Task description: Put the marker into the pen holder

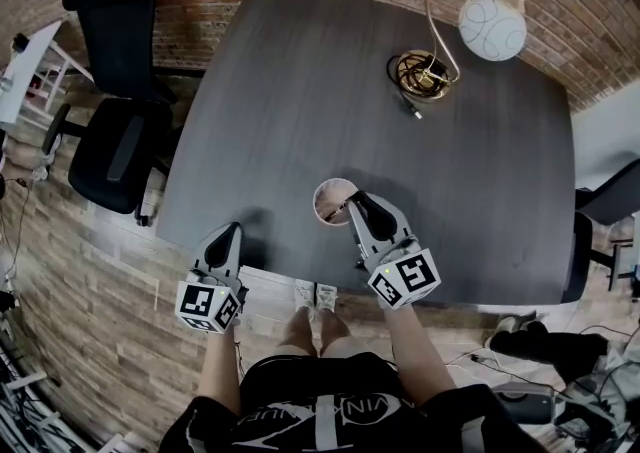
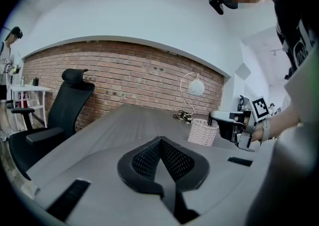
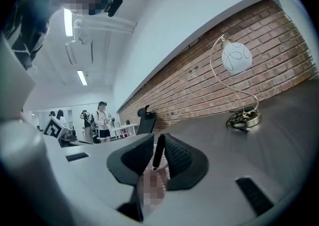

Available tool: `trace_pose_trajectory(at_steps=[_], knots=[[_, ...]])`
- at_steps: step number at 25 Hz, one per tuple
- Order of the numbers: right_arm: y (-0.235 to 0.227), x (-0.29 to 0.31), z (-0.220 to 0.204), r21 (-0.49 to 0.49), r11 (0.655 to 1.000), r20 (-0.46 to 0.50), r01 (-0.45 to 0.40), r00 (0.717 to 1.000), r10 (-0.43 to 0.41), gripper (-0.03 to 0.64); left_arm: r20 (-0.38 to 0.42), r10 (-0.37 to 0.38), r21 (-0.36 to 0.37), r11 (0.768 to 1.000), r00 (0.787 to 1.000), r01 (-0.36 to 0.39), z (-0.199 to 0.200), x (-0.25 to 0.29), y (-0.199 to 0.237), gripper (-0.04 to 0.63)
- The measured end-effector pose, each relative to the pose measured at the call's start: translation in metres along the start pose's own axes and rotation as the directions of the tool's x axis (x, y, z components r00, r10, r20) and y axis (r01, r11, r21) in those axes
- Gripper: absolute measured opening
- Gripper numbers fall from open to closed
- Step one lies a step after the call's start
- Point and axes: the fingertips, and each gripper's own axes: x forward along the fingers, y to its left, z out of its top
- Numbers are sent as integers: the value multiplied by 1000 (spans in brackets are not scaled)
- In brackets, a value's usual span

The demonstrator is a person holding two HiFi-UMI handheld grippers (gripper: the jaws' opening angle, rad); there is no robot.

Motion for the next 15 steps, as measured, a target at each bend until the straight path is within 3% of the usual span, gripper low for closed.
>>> trace_pose_trajectory(at_steps=[4, 9, 15], knots=[[-2, -3, 1, 10, 1000, 5, 10, 1000, -10, 70, 4, -8, -4, 1000, 1000, 8, 0, 1, -3, 12], [-5, -7, -2, 50, 999, 5, 18, 1000, -19, 143, 0, -21, -11, 1000, 1000, 21, -3, 3, -8, 12], [-11, -12, -5, 118, 992, 14, 42, 999, -44, 179, 0, -31, -19, 999, 1000, 31, -5, 1, -10, 12]])
